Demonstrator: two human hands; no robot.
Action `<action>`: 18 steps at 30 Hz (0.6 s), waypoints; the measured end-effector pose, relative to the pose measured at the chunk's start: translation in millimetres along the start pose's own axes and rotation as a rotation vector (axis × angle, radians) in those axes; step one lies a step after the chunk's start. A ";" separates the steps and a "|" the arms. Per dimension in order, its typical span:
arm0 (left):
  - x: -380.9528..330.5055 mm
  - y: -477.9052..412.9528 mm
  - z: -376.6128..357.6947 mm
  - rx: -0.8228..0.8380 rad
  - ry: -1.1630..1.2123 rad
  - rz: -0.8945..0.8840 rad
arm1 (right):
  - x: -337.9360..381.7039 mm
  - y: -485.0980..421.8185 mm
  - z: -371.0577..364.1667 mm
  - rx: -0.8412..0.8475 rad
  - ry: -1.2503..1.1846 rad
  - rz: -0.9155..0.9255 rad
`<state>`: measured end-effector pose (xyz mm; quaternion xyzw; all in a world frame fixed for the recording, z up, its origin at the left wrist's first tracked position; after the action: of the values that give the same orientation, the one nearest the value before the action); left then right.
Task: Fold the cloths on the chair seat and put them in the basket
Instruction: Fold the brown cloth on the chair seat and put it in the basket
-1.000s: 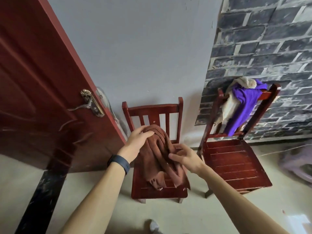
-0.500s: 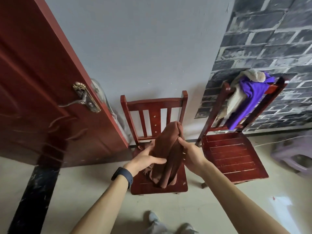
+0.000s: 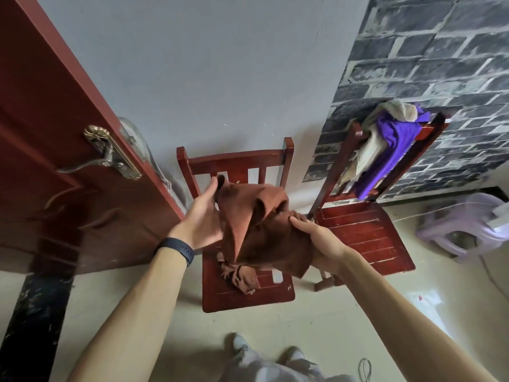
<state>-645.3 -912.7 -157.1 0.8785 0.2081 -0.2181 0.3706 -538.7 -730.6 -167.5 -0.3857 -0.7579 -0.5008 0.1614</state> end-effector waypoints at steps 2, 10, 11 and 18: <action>18.2 -0.5 -7.3 0.064 -0.081 0.080 | 7.7 0.7 -4.7 0.019 -0.101 0.032; 56.4 5.8 35.9 -0.200 -0.534 0.037 | 7.5 5.3 12.0 -0.064 -0.039 -0.011; 48.7 9.9 49.5 -0.318 -0.537 -0.004 | 8.4 6.5 17.6 -0.109 0.016 -0.007; 30.5 39.9 85.2 -0.552 -0.533 -0.041 | 19.1 20.2 77.5 -0.394 0.084 0.160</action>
<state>-618.9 -995.2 -204.9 0.6537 0.1731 -0.3818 0.6300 -525.0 -650.0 -177.3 -0.4474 -0.6051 -0.6404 0.1534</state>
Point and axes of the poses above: each hand's wrist, its own y-axis away from the middle knuckle, its own z-axis out of the back of the hand, x = y × z, the point moved 10 cm from there along -y, towards the middle knuckle, and after that the axes turned 8 degrees about x, right-handed, at the moved point
